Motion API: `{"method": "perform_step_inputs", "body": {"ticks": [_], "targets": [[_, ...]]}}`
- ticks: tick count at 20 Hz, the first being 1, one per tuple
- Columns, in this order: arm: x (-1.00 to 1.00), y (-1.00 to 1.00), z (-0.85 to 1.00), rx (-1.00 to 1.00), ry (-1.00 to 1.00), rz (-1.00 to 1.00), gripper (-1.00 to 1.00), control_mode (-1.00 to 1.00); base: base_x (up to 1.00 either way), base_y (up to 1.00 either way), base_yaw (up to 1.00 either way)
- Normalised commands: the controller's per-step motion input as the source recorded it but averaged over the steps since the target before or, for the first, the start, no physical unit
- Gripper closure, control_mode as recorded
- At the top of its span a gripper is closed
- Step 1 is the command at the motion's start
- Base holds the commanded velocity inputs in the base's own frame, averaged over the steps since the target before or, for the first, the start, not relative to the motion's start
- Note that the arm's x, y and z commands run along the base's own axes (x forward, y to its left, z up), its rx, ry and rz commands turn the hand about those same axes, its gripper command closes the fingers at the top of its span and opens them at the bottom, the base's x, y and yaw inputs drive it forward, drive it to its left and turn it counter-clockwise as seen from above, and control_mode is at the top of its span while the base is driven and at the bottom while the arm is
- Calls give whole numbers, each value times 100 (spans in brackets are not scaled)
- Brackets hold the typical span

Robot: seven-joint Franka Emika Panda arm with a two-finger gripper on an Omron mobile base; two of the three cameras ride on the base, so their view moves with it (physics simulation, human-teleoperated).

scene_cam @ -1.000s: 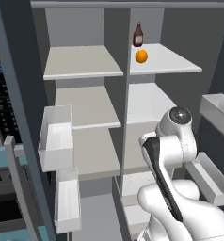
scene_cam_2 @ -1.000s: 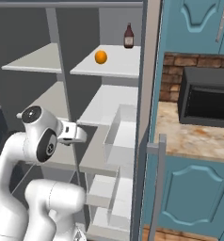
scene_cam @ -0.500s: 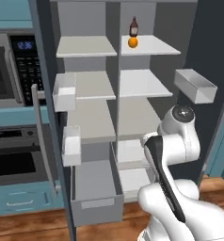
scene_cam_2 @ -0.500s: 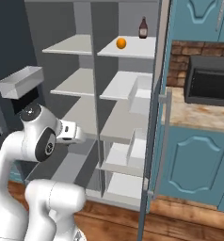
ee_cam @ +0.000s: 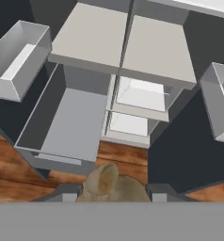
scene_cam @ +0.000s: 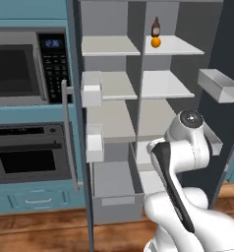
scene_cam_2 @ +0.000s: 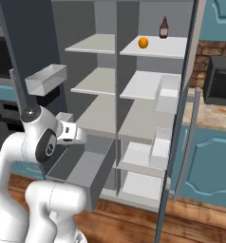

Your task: Take the garlic and orange from the fridge shelf and place them in the freezer drawer to begin freezing them.

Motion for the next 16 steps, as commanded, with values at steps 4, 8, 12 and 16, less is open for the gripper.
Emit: {"method": "perform_step_inputs", "body": {"ticks": [4,8,12,16], "targets": [[0,0,0,0,0,0,100,100,-21,17,14],[3,0,-16,1,3,7,100,-100,-2,4,7],[52,0,-42,1,9,14,100,-100,0,0,0],[53,0,-46,1,10,15,100,-100,0,0,0]]}}
